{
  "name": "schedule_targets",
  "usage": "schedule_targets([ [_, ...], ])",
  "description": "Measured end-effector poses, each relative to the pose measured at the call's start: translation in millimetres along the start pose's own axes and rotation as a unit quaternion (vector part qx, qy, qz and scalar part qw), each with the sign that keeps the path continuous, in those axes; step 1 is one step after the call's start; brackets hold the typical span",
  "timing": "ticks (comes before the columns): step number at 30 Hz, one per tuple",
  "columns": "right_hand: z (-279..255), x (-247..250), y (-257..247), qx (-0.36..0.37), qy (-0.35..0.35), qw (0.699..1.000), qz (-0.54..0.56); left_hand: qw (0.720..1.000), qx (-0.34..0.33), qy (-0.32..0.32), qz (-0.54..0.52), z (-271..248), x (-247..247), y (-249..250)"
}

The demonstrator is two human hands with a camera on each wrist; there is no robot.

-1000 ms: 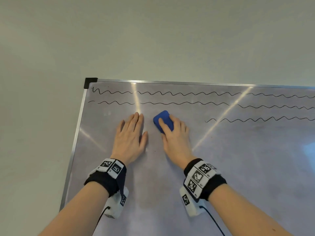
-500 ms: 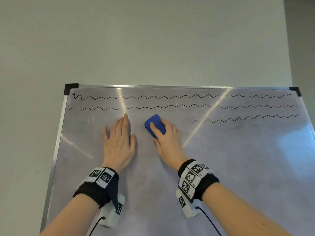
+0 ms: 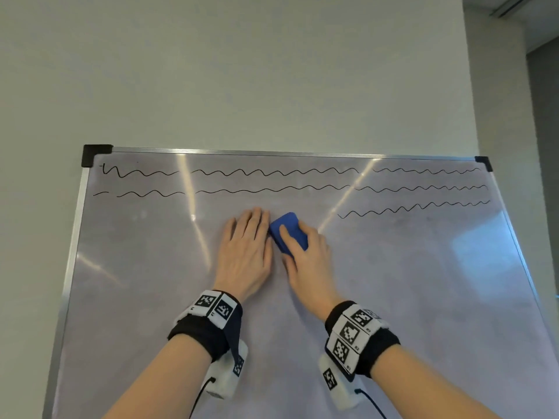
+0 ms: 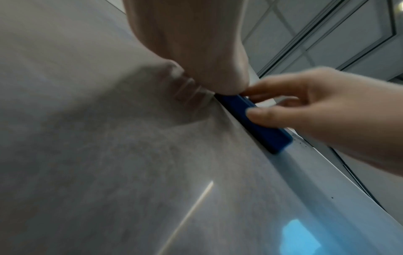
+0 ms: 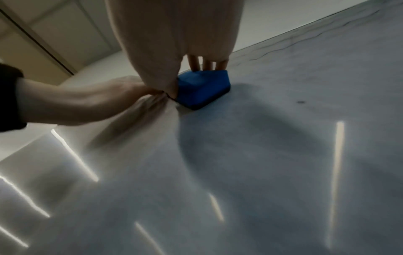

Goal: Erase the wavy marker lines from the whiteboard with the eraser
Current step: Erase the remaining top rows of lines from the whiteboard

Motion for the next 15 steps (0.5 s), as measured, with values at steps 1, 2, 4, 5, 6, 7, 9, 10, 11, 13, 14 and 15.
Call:
schedule_targets([
  [1,-9,2,6,0.022,-0.008,1.0,-0.001,1.0,-0.004,-0.001,0.001,0,1,-1],
  [2,-15,8,15,0.03,-0.014,0.999,-0.003,1.0,-0.008,-0.006,0.001,0,1,-1],
  [4,-8,17,41,-0.008,-0.002,1.0,0.0,1.0,-0.012,-0.017,0.001,0,3,-3],
  [5,4,21,55,-0.042,0.009,0.999,0.004,1.0,-0.014,-0.022,0.001,0,4,-4],
  [6,19,24,67,-0.078,0.014,0.997,0.003,1.0,-0.016,-0.025,0.002,0,5,-5],
  [7,34,26,72,-0.108,0.014,0.994,-0.002,1.0,-0.017,-0.026,0.003,1,6,-5],
  [9,42,26,61,-0.136,0.016,0.991,-0.007,0.999,-0.021,-0.025,0.005,0,7,-4],
  [10,35,23,48,-0.128,0.014,0.992,-0.006,0.999,-0.021,-0.025,0.004,0,7,-3],
  [11,20,19,36,-0.103,0.012,0.995,-0.003,1.0,-0.02,-0.023,0.002,0,6,-2],
  [13,-18,13,18,-0.033,-0.011,0.999,0.0,1.0,-0.019,-0.022,0.003,0,5,-2],
  [14,-29,14,19,-0.003,-0.032,0.999,0.003,0.999,-0.02,-0.025,0.007,0,5,-2],
  [15,-30,16,26,0.017,-0.048,0.999,0.005,0.999,-0.023,-0.027,0.012,0,5,-2],
])
Point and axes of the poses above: each hand's wrist, its own z-axis towards the middle knuckle, its own x-axis out of the back of the hand, y = z × x, the point moved 1 cm from there along z, towards the middle knuckle, and after that the axes turned 8 degrees about -x, right-handed, at the moved point
